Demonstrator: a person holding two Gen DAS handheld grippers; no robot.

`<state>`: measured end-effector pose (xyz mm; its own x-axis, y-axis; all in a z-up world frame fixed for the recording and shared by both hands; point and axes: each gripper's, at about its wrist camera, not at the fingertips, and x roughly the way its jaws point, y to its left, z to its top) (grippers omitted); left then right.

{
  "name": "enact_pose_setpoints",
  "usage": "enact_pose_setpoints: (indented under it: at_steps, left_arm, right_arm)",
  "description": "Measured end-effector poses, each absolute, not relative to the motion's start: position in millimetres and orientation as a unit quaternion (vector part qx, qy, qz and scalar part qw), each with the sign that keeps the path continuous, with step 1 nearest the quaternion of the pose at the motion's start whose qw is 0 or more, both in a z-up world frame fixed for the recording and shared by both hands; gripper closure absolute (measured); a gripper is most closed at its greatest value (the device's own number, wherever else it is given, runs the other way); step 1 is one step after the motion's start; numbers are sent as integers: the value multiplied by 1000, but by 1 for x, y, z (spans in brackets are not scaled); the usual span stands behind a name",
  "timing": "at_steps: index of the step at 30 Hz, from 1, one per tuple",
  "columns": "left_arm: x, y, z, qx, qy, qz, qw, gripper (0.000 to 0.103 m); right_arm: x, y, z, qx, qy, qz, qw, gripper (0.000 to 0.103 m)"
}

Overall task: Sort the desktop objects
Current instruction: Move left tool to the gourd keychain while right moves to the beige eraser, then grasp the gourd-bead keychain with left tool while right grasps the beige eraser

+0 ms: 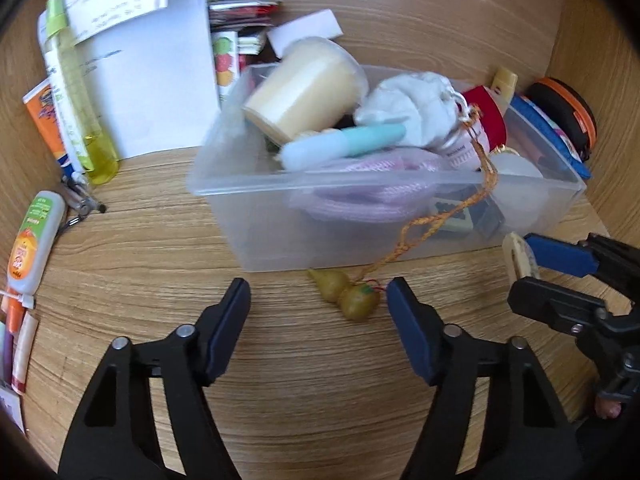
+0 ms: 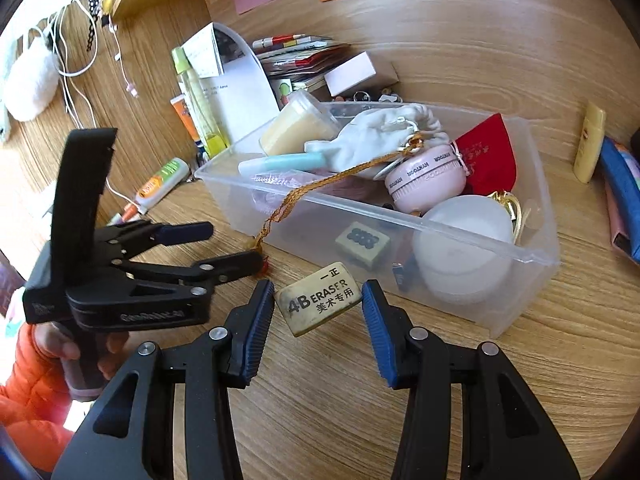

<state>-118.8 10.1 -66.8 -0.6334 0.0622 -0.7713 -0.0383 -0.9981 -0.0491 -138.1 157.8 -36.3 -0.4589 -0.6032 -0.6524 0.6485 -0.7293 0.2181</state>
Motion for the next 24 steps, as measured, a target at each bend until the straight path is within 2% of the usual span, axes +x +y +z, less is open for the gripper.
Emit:
enact_pose_setpoints:
  at_steps: [8,11,13,19,24]
  left_arm:
    - [-126,21,-72,-438,10,899,23,48]
    - [-124,24,-71,-434,14,900,29,65]
    - [-122,27,-71,-433,18,900,32,70]
    - [-115,24,-68,-436,1,899,49,76]
    - [-106,18,-62,-429,-15,901,61,76]
  right_arm:
    - [-128,159,-28,345,32,-854,387,61]
    - [-130,158,-28,345,30,-855,387,61]
    - [-130,158,-28,344,28,-855,388,60]
    - [-132,162,-28,344,17,-855,387,60]
    - [-134,164,-29,352,10,-854,383,60]
